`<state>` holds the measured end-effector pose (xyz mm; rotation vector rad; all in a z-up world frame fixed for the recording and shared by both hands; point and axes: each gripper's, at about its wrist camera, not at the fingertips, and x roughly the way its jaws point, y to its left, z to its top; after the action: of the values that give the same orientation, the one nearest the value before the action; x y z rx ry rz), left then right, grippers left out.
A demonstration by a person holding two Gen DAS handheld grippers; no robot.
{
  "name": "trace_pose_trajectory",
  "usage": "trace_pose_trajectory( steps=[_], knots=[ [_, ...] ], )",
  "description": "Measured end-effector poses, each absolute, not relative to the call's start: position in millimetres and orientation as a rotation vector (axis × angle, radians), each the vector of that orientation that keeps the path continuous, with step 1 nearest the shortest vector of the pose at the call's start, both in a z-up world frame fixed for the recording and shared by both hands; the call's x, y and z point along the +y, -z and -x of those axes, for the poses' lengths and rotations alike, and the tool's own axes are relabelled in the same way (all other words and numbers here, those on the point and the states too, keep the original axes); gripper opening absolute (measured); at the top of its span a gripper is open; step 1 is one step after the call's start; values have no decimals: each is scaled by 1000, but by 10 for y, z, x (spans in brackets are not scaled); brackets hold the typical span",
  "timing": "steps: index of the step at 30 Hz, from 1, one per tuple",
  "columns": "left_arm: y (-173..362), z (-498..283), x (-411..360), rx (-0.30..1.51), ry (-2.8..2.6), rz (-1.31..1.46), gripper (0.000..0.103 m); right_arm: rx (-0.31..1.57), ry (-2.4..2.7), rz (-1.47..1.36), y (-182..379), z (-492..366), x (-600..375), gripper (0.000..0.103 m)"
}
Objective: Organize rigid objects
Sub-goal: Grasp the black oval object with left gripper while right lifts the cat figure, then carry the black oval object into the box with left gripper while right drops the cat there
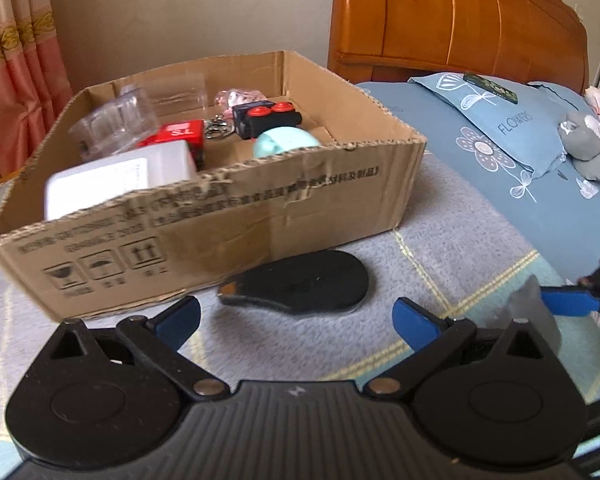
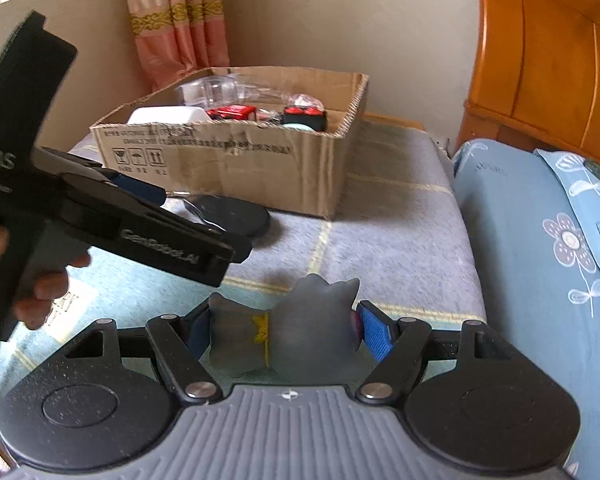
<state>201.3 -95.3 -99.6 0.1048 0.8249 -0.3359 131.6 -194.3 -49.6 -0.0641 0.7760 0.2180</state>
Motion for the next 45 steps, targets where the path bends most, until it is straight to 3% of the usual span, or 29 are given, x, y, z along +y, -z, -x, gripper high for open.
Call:
trace_pose_trajectory(
  steps=[12,16,45],
  knots=[
    [1107,-2067,-1062,776,256,-103,99,772,-223,40,546,-1355,-2042,78],
    [1079,-2063,-1080,780,239,-96,89,772,-224,40,547,-1358,-2041,78],
    [752,-1729,-451,873,296,-157,89,783,-330,108,380,-1341,-1952,78]
  ],
)
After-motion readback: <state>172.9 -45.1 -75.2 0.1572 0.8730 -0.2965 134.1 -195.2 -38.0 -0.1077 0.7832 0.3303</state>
